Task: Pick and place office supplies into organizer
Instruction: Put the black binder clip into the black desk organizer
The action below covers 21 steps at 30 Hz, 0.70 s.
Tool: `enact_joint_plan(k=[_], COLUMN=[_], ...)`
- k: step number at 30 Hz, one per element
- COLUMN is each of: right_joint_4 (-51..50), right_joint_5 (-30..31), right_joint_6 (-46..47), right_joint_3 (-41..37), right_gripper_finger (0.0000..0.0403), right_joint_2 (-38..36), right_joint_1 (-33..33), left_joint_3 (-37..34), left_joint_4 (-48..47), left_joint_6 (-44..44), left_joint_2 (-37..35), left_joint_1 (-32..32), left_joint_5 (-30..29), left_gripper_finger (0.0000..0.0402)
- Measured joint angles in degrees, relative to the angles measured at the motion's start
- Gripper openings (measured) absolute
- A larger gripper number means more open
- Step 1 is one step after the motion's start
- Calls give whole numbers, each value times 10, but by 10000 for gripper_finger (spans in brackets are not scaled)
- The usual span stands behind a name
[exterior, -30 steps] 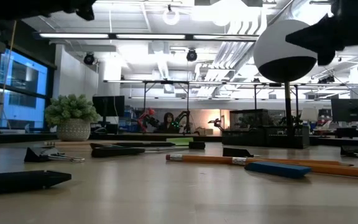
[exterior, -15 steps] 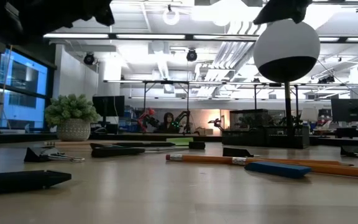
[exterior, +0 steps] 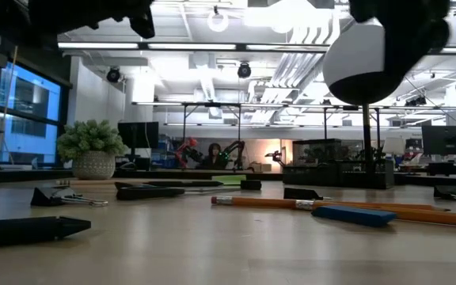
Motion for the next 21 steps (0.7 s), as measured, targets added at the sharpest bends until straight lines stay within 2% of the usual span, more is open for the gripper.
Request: enact_joint_plan(k=[2, 4, 8, 14, 17, 21], right_joint_4=[-11, -17, -18, -4, 13, 22], right_joint_5=[-32, -59, -94, -121, -128, -150], right_joint_6=[34, 73, 129, 162, 167, 172], right_joint_3=[-8, -17, -33, -78, -101, -120], right_gripper_finger=[181, 181, 182, 182, 182, 186], right_joint_2=[0, 0, 0, 0, 0, 0], right_joint_1=[2, 2, 4, 4, 4, 4], left_joint_3=[16, 29, 36, 36, 36, 36], left_joint_4=[-17, -43, -76, -66, -75, -85], left_joint_6=[10, 15, 15, 16, 21, 25], left_joint_2=[-1, -1, 1, 12, 13, 13], left_joint_1=[0, 1, 0, 0, 0, 0], left_joint_5=[-33, -41, -38, -39, -39, -44], left_gripper_finger=[12, 12, 12, 14, 32, 75])
